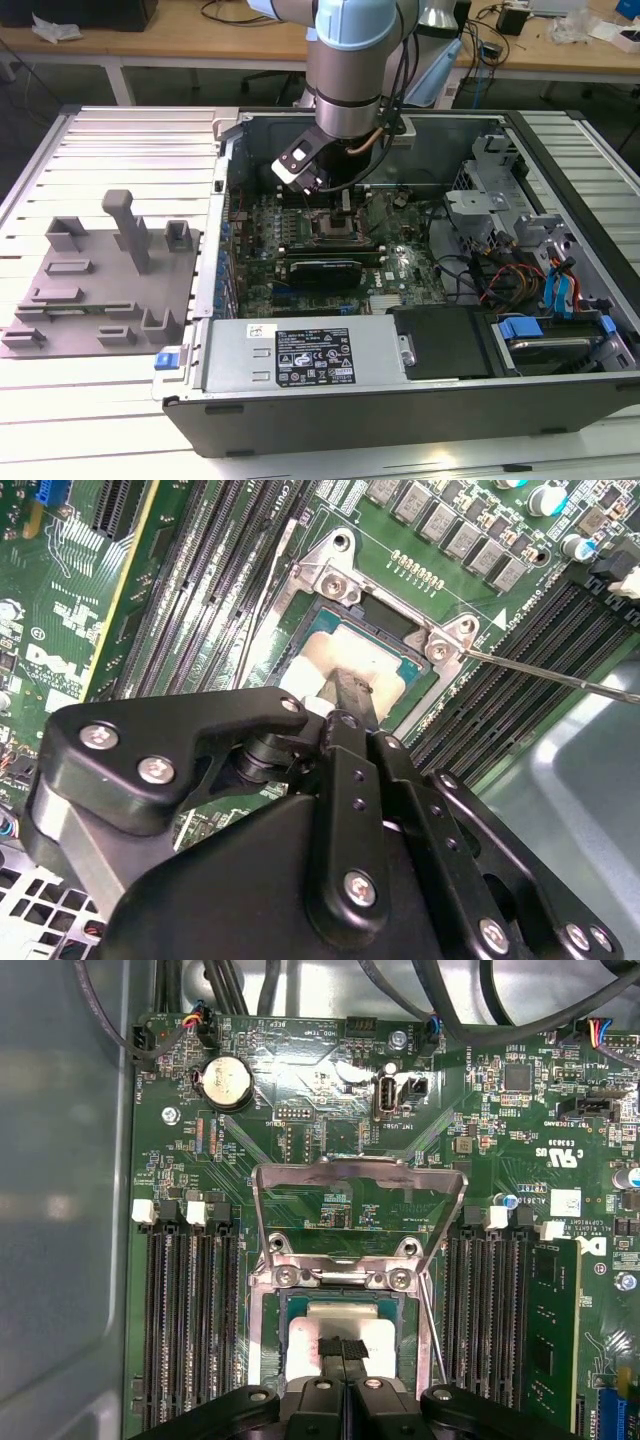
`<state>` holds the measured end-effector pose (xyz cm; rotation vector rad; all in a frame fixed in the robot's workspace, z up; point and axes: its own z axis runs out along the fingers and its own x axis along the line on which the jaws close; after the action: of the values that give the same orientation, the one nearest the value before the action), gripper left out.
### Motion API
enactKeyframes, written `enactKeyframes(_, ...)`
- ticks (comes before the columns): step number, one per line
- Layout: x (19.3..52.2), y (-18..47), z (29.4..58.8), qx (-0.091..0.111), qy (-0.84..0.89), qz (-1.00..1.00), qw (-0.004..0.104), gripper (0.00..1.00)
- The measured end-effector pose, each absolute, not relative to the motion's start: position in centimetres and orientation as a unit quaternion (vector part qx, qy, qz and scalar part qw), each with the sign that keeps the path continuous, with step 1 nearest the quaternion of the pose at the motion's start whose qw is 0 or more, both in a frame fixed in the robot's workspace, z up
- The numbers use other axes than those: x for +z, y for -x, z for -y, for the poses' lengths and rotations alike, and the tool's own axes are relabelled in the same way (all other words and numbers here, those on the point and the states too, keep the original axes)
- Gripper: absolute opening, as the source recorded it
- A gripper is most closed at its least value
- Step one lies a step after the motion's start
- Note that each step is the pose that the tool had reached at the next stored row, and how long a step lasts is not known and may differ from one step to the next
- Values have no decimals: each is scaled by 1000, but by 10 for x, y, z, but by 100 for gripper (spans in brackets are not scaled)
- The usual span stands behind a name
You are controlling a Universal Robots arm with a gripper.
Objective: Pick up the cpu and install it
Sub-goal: 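Place the cpu into insertion slot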
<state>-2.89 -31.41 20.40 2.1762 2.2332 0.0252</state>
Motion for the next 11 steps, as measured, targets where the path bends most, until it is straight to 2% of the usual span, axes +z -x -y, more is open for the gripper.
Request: enactKeyframes(11, 210, 29, 314, 9, -698, -716, 11, 11)
